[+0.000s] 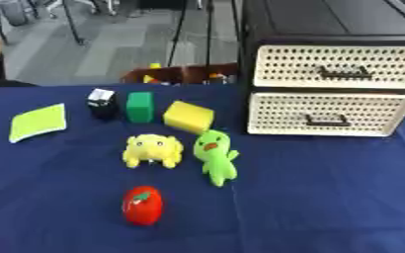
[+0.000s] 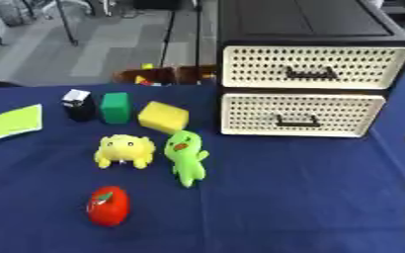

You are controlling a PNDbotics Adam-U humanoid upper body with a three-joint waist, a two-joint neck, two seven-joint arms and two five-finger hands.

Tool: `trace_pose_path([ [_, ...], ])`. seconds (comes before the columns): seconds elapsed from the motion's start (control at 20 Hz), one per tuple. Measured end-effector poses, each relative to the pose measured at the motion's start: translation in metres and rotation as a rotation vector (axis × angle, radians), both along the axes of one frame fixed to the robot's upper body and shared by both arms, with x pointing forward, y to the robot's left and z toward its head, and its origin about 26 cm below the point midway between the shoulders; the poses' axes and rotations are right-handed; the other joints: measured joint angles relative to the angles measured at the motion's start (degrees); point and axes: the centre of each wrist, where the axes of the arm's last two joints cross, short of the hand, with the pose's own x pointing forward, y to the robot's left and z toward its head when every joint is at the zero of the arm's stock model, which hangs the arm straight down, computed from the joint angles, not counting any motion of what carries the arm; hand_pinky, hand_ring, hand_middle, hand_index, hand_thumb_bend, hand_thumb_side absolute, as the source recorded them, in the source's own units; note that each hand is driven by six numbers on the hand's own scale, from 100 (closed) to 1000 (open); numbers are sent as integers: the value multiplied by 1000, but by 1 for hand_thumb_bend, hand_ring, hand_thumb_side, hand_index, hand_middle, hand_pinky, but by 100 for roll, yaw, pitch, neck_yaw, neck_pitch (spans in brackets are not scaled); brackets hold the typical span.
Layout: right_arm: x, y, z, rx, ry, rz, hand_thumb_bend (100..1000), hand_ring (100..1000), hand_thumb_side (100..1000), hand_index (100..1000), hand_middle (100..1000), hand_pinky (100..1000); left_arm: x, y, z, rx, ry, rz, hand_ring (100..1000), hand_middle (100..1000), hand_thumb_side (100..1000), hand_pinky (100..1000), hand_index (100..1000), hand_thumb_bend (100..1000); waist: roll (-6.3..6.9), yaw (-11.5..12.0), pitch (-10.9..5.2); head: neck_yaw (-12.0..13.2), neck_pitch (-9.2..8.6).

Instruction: Pick up objects from table and place into drawer.

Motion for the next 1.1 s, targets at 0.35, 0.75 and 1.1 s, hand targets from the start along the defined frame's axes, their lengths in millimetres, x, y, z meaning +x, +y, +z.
trace_pose_path([
  [0.35, -15, -33, 19, -299, 84, -153, 100, 483, 585, 821, 541, 377, 0, -1, -2, 2, 12, -9, 697, 686, 784, 509, 886, 225, 38, 40, -19, -279, 1],
  [0.75, -16, -38, 33, -632, 232, -403, 100, 395, 568, 829, 460, 342, 0, -1, -2, 2, 15, -15, 698, 686, 785, 508, 886, 221, 41, 47, -19, -431, -79],
  [1.1, -16, -37, 32, -742, 340, -438, 100, 269, 505, 845, 314, 278, 0, -2, -2, 6, 17, -23, 698, 686, 785, 507, 886, 207, 23, 112, 5, -444, -327],
])
